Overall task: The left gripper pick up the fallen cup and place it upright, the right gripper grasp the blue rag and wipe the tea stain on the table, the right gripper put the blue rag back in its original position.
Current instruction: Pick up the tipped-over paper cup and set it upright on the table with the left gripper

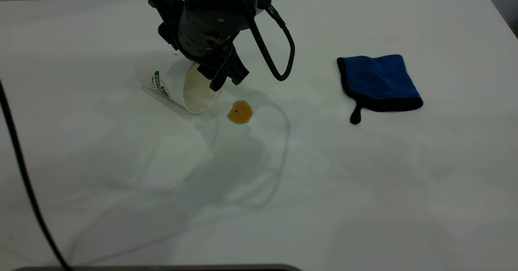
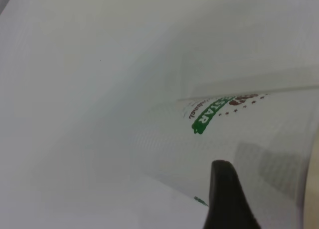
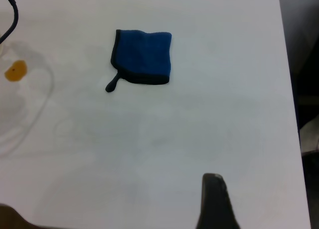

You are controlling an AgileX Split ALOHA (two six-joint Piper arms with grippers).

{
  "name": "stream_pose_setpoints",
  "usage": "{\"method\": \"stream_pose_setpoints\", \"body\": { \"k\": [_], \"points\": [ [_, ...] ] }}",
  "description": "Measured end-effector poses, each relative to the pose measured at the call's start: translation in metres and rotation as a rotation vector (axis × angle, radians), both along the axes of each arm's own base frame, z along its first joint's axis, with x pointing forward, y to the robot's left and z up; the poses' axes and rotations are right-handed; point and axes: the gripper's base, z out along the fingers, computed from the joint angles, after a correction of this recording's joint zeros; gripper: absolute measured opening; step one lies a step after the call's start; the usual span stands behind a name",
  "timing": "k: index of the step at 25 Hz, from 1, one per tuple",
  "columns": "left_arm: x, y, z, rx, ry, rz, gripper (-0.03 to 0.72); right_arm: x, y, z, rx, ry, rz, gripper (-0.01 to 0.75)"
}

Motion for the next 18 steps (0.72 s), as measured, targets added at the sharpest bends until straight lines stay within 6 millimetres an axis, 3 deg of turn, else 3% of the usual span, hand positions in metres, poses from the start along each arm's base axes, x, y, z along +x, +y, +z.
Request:
{"method": "stream_pose_setpoints", "body": {
  "k": [9,18],
  "points": [
    [-0.003,0.004,-0.022,0.048,0.035,0.003,0.499,0.000,0.000,0.000,0.000,0.000,0.000,0.546],
    [-0.004,0.007,-0.023,0.082,0.033,0.024,0.499,0.000,0.000,0.000,0.000,0.000,0.000,0.546]
  ]
}}
